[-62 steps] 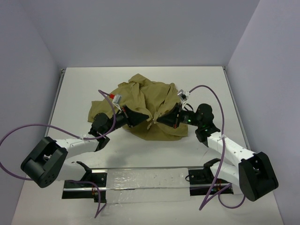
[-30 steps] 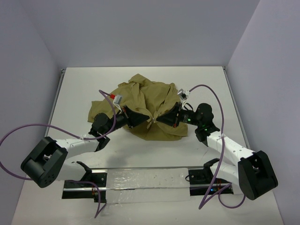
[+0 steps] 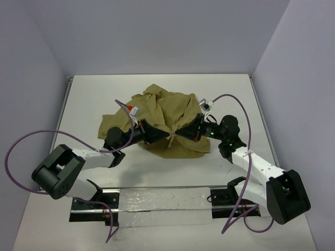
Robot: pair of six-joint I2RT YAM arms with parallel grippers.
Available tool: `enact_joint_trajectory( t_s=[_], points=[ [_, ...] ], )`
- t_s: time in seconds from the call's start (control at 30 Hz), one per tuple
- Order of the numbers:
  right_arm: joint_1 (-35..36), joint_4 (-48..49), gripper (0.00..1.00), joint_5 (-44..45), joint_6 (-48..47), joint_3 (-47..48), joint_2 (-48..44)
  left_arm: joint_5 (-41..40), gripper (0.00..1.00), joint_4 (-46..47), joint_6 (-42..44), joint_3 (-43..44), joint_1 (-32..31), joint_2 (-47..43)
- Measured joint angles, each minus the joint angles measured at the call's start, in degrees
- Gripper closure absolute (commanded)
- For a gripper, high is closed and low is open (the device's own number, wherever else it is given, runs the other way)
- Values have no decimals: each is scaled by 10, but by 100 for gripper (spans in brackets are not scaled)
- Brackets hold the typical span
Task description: Zip up the jacket
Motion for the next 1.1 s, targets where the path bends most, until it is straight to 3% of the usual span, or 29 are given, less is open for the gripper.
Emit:
enact_joint_trajectory(
  t_s=[1.1],
  points=[
    [-3,1,100,-15,15,14,5,49,100,28,-25,27,1,73]
  ],
)
